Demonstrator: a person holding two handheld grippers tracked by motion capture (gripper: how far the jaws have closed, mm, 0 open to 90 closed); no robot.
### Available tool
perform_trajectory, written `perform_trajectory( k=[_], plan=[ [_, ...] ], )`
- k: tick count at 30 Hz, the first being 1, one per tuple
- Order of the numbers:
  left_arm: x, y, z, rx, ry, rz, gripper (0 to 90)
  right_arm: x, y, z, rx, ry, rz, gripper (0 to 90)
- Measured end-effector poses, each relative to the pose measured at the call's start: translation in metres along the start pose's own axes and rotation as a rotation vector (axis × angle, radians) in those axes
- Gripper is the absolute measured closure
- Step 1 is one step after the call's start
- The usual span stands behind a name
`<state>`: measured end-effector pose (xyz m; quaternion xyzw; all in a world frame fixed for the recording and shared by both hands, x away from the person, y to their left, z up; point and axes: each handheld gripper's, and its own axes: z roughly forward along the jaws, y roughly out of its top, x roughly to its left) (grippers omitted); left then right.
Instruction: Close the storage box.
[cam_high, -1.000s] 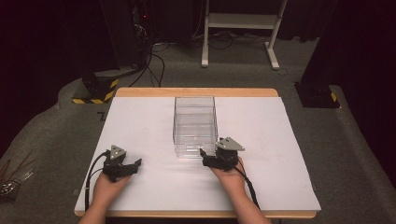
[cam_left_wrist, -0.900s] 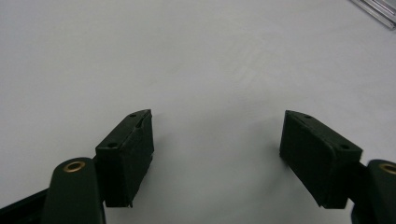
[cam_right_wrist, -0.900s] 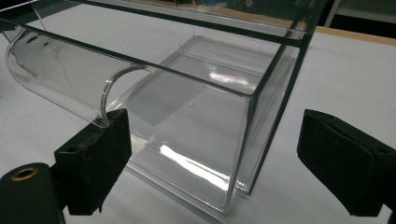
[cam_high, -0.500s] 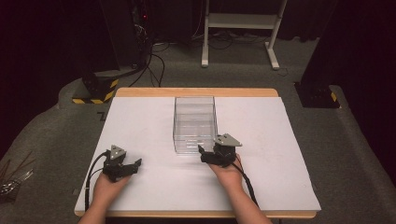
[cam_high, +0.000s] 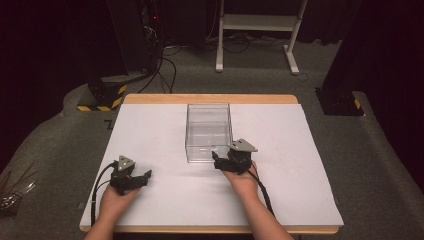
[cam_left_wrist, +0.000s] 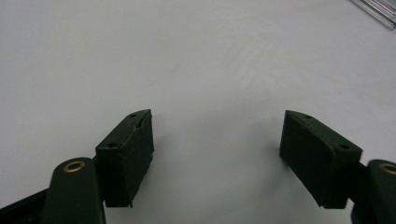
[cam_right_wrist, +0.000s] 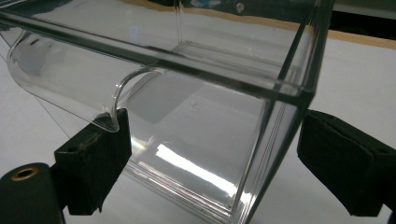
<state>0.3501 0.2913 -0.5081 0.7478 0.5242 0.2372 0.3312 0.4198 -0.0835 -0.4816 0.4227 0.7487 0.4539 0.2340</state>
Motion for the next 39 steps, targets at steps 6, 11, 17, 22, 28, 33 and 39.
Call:
perform_trajectory(
  k=[6,11,17,22,28,33,39],
  plan=[
    [0.0,0.0,0.0,0.0,-0.001,0.0,25.9,-0.003,0.003,0.006,0.002,-0.008,0.015,10.0],
    [0.0,0.0,0.0,0.0,0.0,0.001,25.9,-0.007,0.003,0.011,0.005,-0.021,0.021,11.4],
    [0.0,0.0,0.0,-0.002,0.0,-0.004,25.9,-0.01,0.003,0.012,0.008,-0.015,0.03,10.7],
    [0.0,0.0,0.0,-0.002,0.0,-0.003,25.9,-0.01,0.004,0.009,0.013,-0.011,0.034,13.7],
    [0.0,0.0,0.0,-0.002,-0.001,-0.003,25.9,-0.011,0.003,-0.001,0.008,-0.007,0.041,13.7],
    [0.0,0.0,0.0,-0.002,0.0,-0.003,25.9,-0.011,0.0,-0.013,-0.001,0.007,0.026,13.7],
    [0.0,0.0,0.0,-0.003,0.002,-0.001,26.0,-0.019,-0.009,-0.032,-0.004,0.004,0.018,13.9]
  ],
)
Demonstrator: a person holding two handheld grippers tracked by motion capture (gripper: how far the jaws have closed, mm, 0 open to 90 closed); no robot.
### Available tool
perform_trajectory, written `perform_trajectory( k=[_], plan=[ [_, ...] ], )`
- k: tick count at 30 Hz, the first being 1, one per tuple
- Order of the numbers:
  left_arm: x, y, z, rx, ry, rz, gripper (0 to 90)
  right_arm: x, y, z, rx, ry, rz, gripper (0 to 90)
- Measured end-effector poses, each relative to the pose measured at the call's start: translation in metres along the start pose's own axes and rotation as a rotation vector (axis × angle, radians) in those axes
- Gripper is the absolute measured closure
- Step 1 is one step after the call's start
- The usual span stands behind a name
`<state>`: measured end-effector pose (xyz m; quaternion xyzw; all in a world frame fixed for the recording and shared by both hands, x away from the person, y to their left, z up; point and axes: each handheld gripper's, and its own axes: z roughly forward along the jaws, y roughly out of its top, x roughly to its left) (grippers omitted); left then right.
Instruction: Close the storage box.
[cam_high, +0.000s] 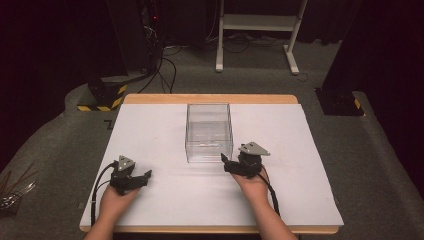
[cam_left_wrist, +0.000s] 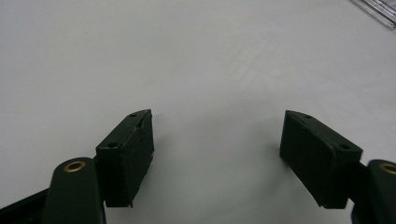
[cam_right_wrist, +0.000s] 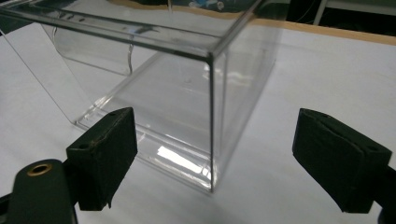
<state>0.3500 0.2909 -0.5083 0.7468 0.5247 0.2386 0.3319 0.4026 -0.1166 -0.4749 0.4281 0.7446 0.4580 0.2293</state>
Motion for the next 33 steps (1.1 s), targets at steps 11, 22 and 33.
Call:
perform_trajectory(
  k=[11,22,33],
  plan=[
    [0.0,0.0,0.0,0.001,-0.002,0.0,26.0,-0.048,-0.034,-0.044,0.047,-0.086,0.031,14.0],
    [0.0,0.0,0.0,-0.001,0.0,-0.001,25.9,-0.074,-0.058,-0.054,0.276,-0.163,0.043,16.6],
    [0.0,0.0,0.0,0.0,-0.002,0.0,25.9,-0.074,-0.058,-0.055,0.265,-0.179,0.047,21.1]
  ],
)
